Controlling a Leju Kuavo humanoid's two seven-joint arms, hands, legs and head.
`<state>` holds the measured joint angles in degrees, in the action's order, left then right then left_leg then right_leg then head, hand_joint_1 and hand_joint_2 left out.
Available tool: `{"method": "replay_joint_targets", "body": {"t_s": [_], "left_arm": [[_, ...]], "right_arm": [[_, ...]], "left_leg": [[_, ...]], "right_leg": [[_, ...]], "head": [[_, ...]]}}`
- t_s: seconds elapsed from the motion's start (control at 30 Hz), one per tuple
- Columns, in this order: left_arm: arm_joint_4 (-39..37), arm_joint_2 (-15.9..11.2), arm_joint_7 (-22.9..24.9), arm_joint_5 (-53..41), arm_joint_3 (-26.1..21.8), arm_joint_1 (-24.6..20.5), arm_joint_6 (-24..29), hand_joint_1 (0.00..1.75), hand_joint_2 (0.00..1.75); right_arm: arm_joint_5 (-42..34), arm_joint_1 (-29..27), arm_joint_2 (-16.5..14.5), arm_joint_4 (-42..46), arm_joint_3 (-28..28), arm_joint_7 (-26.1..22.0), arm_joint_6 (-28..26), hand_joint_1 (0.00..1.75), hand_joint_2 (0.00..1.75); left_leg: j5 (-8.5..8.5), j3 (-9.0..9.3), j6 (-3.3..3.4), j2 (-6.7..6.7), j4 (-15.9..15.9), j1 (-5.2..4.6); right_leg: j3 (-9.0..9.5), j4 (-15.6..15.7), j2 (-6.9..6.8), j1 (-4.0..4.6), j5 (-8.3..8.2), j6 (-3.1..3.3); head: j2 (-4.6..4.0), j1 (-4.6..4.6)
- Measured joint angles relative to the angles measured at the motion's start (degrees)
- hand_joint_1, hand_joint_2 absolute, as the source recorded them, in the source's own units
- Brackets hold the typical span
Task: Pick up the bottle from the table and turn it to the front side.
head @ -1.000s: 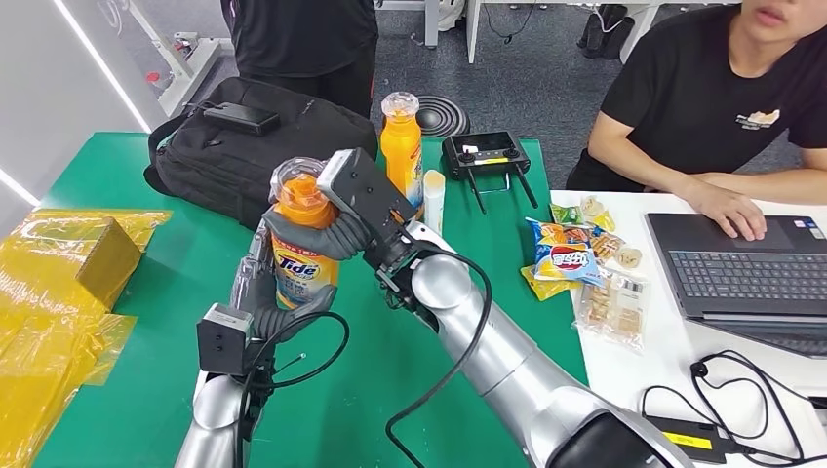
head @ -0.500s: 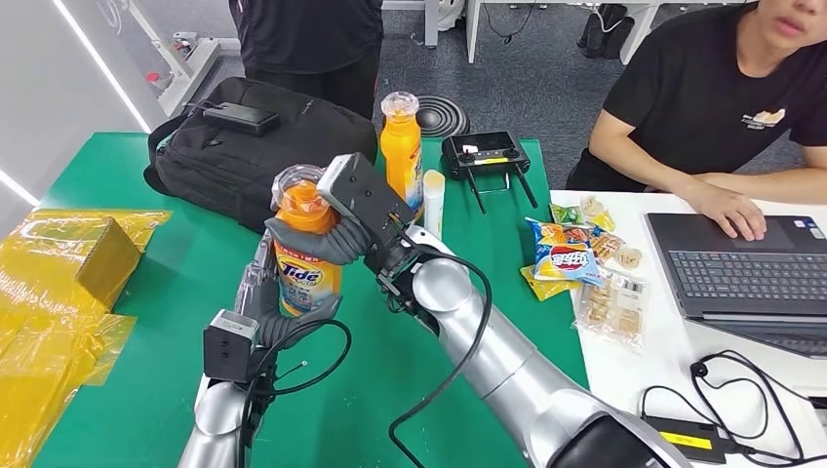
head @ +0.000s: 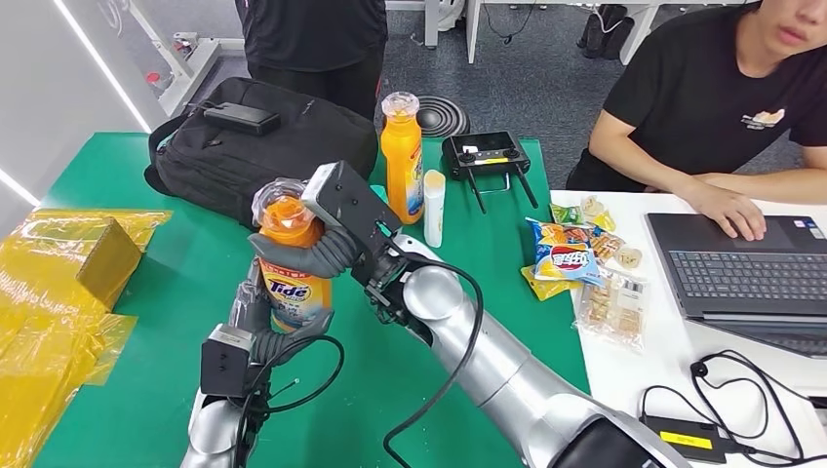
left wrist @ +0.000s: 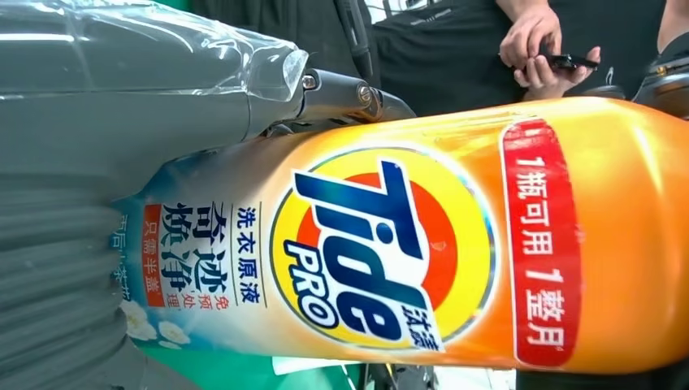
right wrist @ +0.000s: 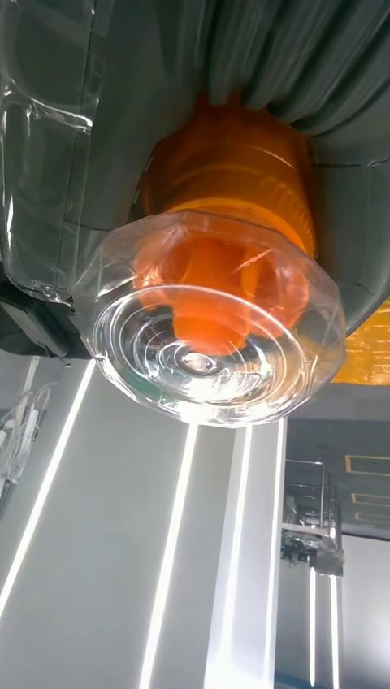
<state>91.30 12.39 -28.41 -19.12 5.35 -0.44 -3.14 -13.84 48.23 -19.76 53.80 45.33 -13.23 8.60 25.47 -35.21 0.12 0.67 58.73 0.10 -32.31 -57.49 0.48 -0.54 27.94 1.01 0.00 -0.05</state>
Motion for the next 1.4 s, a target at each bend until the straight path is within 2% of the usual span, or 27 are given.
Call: {"method": "replay_joint_targets", "body": {"t_s": [0.07, 0.1, 0.5, 1.4], "left_arm": [[-0.22, 0.0, 0.17, 0.01, 0.0, -0.07, 0.33, 1.54, 1.75], [-0.35, 0.0, 0.19, 0.04, 0.0, -0.09, 0.46, 1.75, 1.75], [-1.72, 0.02, -0.25, 3.41, 0.0, -1.24, 1.77, 1.75, 1.75], [-4.4, -0.13, -0.35, 4.19, 0.07, -3.16, 3.14, 1.75, 1.75]], "right_arm": [[0.08, 0.0, 0.0, 0.28, 0.01, 0.2, 0.01, 1.75, 1.75], [0.17, 0.0, 0.0, 0.38, 0.01, 0.26, 0.03, 1.75, 1.75], [2.08, 0.0, 0.0, 0.85, -0.15, 0.49, 0.28, 1.75, 1.75], [2.44, 0.12, 0.0, -1.29, -1.19, -1.61, 1.69, 1.75, 1.75]], "left_leg": [[0.0, 0.0, 0.0, 0.0, 0.0, 0.0], [0.0, 0.0, 0.0, 0.0, 0.0, 0.0], [0.0, 0.01, 0.0, -0.01, 0.0, 0.0], [0.0, 0.0, 0.0, -0.01, 0.0, 0.0]], "right_leg": [[0.0, 0.0, 0.0, 0.0, 0.0, 0.0], [0.0, 0.0, 0.0, 0.0, 0.0, 0.0], [-0.02, 0.0, 0.01, 0.0, 0.0, 0.0], [-0.03, 0.0, 0.01, 0.0, 0.0, 0.0]], "head": [[0.0, 0.0], [0.0, 0.0], [0.0, 0.0], [0.0, 0.01]]}}
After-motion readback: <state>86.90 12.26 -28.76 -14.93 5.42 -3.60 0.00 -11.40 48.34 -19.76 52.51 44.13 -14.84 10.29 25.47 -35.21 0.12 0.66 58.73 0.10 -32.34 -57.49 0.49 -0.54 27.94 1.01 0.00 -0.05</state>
